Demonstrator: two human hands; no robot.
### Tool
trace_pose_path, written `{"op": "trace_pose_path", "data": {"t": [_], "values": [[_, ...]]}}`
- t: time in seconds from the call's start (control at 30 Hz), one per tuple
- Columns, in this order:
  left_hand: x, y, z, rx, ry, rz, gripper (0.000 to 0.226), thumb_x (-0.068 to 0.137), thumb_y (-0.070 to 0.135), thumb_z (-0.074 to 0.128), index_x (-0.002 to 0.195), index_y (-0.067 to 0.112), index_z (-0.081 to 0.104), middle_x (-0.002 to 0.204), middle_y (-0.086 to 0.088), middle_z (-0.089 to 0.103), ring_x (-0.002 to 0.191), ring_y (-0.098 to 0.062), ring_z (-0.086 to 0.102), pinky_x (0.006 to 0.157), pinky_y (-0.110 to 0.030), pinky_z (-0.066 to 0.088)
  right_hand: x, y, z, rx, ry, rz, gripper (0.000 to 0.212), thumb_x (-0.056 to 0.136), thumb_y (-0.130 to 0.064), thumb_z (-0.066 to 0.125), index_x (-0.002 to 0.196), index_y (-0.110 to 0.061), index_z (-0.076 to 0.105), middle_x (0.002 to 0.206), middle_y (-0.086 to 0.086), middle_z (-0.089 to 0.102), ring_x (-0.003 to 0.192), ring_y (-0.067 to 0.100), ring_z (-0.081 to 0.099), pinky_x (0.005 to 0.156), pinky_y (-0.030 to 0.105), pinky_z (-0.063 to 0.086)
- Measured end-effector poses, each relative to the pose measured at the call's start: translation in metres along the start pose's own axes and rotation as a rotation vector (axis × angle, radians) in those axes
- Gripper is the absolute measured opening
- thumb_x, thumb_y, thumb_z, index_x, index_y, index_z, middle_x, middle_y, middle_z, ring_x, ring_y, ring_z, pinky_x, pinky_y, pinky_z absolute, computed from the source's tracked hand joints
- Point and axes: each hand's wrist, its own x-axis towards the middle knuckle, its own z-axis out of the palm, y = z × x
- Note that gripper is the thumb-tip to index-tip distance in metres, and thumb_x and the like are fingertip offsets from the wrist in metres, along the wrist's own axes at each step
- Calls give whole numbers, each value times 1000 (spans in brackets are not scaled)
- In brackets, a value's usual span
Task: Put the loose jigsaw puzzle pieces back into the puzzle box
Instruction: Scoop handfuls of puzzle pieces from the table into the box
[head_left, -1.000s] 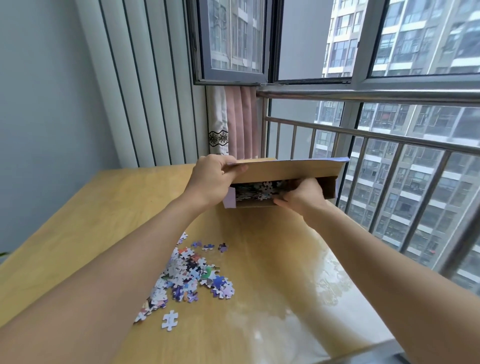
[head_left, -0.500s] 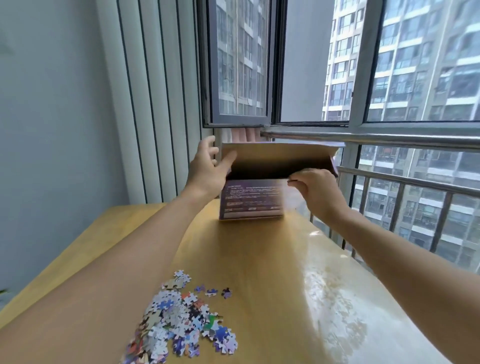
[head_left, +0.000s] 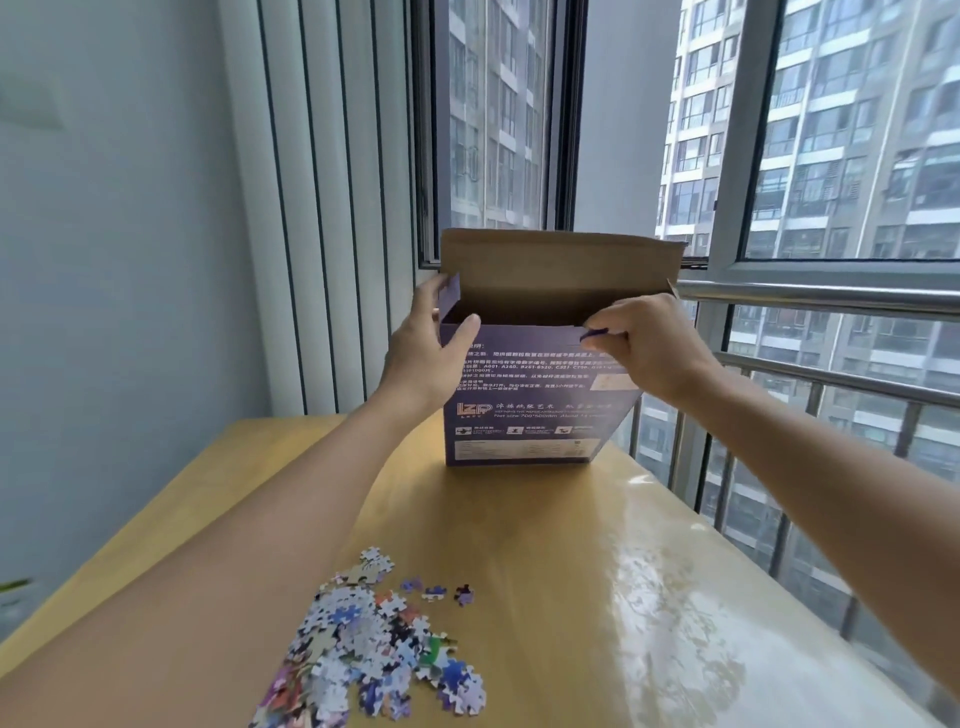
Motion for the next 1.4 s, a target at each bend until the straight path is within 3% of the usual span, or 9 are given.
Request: {"op": "trace_pose_path", "data": {"t": [0.13, 0.37, 0.57, 0.7, 0.87, 0.93, 1.03, 1.2, 1.4], "values": [[-17, -15, 6, 301, 83, 42, 32, 104, 41, 43, 135, 36, 36, 99, -3, 64, 86, -22, 63, 61, -27, 44, -29, -7, 20, -94, -140, -12, 9, 91, -19, 73, 92, -21, 82, 90, -5, 77, 85, 17, 70, 88, 42, 53], [-61, -67, 21, 488, -125, 28, 11, 102, 39, 48, 97, 30, 44, 87, 1, 64, 75, -25, 62, 69, -41, 54, -104, 7, 89, -61, -403, 105, 28, 89, -7, 67, 66, -23, 65, 68, -6, 64, 64, 16, 59, 57, 27, 42], [-77, -92, 40, 469, -136, -50, 18, 93, 24, 68, 85, 31, 54, 89, 6, 68, 79, -19, 64, 65, -29, 46, -135, -3, 118, -42, -494, 247, 38, 93, -8, 58, 125, -24, 70, 116, 0, 71, 103, 28, 66, 84, 40, 54], [-87, -105, 43, 320, -254, -136, 31, 92, 11, 64, 78, 38, 58, 90, 8, 63, 79, -20, 64, 74, -34, 55, -133, -14, 123, -5, -659, 369, 42, 84, -20, 68, 126, -21, 68, 120, 5, 68, 112, 29, 61, 92, 39, 52], [-97, -98, 35, 212, -503, -176, 27, 99, 6, 52, 110, 22, 72, 111, 1, 67, 91, -14, 66, 79, -14, 50, -126, -71, 120, 182, -695, 307, 20, 87, -31, 71, 92, -12, 71, 91, 5, 72, 87, 30, 63, 75, 39, 53], [-101, -92, 16, 223, -499, -188, 25, 100, 10, 54, 111, 22, 73, 115, 8, 66, 103, -8, 64, 83, -14, 42, -131, -103, 117, 311, -795, 273, 36, 89, -47, 70, 86, -13, 60, 88, 1, 65, 83, 28, 58, 69, 38, 45], [-114, -110, -32, 443, -394, -199, 27, 99, 35, 57, 124, 27, 67, 127, 13, 57, 123, -9, 50, 98, -24, 35, -145, -139, 123, 428, -1029, 334, 91, 78, -72, 68, 139, -10, 41, 134, 0, 48, 127, 22, 46, 101, 35, 41], [-155, -163, -100, 740, -493, -525, 122, 60, 101, 5, 156, 29, 28, 165, 2, 22, 152, -24, 16, 123, -49, 16, -157, -177, 157, 293, -967, 174, 141, 64, -91, 57, 160, -9, -4, 170, 5, -2, 156, 18, -2, 125, 36, 4], [-200, -157, -106, 333, -353, -564, 80, 93, 71, 21, 157, 24, 26, 163, 9, 24, 150, -9, 20, 120, -27, 13, -140, -200, 180, 365, -891, 166, 142, 60, -97, 52, 161, -17, -8, 170, 0, -8, 156, 14, -6, 127, 37, 5]]}}
